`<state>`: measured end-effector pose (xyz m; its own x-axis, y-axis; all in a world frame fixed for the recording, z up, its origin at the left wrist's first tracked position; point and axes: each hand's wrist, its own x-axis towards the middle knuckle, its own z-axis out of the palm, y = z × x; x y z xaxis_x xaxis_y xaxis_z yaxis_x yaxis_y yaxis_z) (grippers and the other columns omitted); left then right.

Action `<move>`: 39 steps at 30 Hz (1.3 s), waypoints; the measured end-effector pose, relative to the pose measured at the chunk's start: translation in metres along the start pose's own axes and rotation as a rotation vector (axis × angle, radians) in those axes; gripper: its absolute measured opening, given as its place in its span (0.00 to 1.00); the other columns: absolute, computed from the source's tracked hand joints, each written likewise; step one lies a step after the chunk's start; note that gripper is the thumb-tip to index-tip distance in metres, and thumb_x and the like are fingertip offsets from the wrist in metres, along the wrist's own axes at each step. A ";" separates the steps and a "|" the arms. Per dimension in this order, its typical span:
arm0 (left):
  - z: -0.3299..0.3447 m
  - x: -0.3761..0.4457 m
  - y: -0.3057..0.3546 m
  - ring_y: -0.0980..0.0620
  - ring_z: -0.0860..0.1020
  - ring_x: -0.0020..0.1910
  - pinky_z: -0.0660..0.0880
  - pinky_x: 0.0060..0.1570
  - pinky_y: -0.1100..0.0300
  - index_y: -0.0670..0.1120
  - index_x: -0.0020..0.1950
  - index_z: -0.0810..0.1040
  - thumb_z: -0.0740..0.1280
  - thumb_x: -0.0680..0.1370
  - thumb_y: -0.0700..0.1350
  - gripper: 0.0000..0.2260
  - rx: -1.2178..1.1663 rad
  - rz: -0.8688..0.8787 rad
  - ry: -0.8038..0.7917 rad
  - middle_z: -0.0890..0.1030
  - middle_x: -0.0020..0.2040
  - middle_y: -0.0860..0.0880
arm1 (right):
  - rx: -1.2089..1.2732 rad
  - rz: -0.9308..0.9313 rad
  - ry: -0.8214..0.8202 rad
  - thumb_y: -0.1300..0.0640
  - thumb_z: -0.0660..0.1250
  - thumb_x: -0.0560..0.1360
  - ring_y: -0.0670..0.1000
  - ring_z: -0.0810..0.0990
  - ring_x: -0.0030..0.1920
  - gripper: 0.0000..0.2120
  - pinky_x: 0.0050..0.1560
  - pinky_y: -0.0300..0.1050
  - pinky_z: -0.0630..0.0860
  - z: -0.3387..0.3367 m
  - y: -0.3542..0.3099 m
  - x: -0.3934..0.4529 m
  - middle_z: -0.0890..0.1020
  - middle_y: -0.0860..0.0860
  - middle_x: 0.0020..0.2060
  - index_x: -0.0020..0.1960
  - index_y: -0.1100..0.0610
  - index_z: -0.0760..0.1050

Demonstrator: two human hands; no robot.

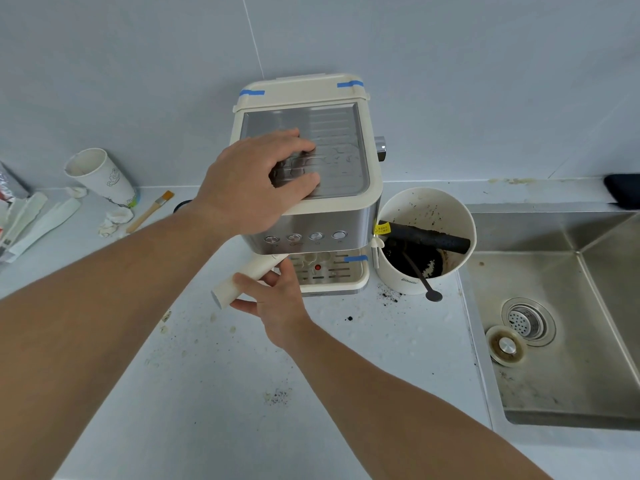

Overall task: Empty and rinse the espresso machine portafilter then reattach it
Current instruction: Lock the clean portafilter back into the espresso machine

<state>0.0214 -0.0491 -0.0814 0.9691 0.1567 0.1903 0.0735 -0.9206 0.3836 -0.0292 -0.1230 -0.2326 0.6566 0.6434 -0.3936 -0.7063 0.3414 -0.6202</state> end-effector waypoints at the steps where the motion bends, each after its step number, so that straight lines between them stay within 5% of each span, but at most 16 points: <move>1: 0.000 0.000 0.000 0.54 0.69 0.70 0.65 0.68 0.47 0.60 0.67 0.73 0.61 0.73 0.64 0.23 -0.001 -0.001 0.000 0.70 0.73 0.59 | -0.008 -0.001 0.001 0.71 0.73 0.72 0.56 0.81 0.54 0.23 0.52 0.60 0.83 0.000 -0.001 0.001 0.79 0.58 0.55 0.61 0.56 0.69; 7: 0.001 -0.001 0.000 0.55 0.69 0.70 0.64 0.69 0.50 0.59 0.67 0.73 0.63 0.74 0.62 0.22 -0.012 -0.002 0.001 0.70 0.73 0.59 | 0.009 -0.032 0.055 0.71 0.73 0.72 0.54 0.80 0.57 0.25 0.51 0.62 0.82 0.016 0.000 0.014 0.79 0.57 0.56 0.64 0.57 0.68; 14: 0.000 0.000 0.000 0.56 0.67 0.71 0.63 0.69 0.49 0.60 0.67 0.73 0.62 0.74 0.62 0.22 0.000 0.009 -0.002 0.69 0.73 0.58 | 0.046 -0.063 0.071 0.71 0.71 0.73 0.45 0.82 0.45 0.23 0.51 0.59 0.83 0.025 0.001 0.013 0.80 0.50 0.49 0.62 0.54 0.69; 18: 0.000 -0.001 -0.001 0.55 0.68 0.71 0.64 0.69 0.49 0.60 0.67 0.73 0.62 0.73 0.63 0.22 -0.008 0.004 0.004 0.70 0.73 0.58 | 0.005 -0.048 0.054 0.71 0.72 0.73 0.47 0.83 0.46 0.23 0.52 0.63 0.82 0.016 0.000 0.005 0.80 0.54 0.52 0.62 0.58 0.68; 24: 0.000 0.001 0.000 0.55 0.69 0.70 0.65 0.69 0.46 0.61 0.67 0.73 0.60 0.72 0.65 0.24 -0.005 -0.005 0.002 0.69 0.73 0.60 | -0.002 -0.005 0.010 0.72 0.70 0.73 0.56 0.82 0.51 0.22 0.52 0.59 0.82 0.000 -0.003 -0.010 0.80 0.55 0.52 0.59 0.52 0.71; 27: 0.001 0.000 0.000 0.55 0.69 0.70 0.65 0.69 0.49 0.60 0.67 0.73 0.60 0.72 0.64 0.24 -0.003 -0.005 0.002 0.70 0.73 0.60 | 0.026 0.021 -0.018 0.75 0.66 0.74 0.58 0.84 0.45 0.24 0.53 0.63 0.80 -0.012 -0.005 -0.020 0.77 0.55 0.48 0.63 0.53 0.70; 31: 0.001 0.000 -0.001 0.54 0.69 0.71 0.65 0.69 0.48 0.60 0.67 0.73 0.61 0.74 0.63 0.23 -0.001 0.002 -0.001 0.70 0.73 0.59 | 0.029 0.082 -0.022 0.75 0.61 0.74 0.56 0.81 0.36 0.28 0.44 0.59 0.83 -0.021 -0.015 -0.032 0.70 0.58 0.50 0.69 0.55 0.67; 35: 0.000 0.000 -0.001 0.53 0.68 0.72 0.65 0.69 0.46 0.60 0.68 0.72 0.61 0.74 0.64 0.24 0.001 0.010 -0.008 0.69 0.74 0.58 | -0.113 0.102 0.088 0.71 0.64 0.74 0.52 0.77 0.32 0.21 0.41 0.55 0.81 -0.008 -0.018 -0.032 0.74 0.56 0.43 0.57 0.48 0.68; 39: -0.002 0.000 -0.002 0.53 0.65 0.73 0.61 0.71 0.48 0.60 0.70 0.72 0.60 0.74 0.64 0.24 0.013 0.024 -0.035 0.67 0.75 0.57 | -0.385 0.135 0.199 0.68 0.68 0.72 0.52 0.77 0.33 0.23 0.46 0.61 0.84 -0.009 -0.022 -0.029 0.74 0.54 0.44 0.61 0.51 0.65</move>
<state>0.0208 -0.0462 -0.0807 0.9784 0.1217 0.1671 0.0528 -0.9286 0.3672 -0.0301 -0.1549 -0.2137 0.6300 0.5077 -0.5876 -0.6640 -0.0402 -0.7466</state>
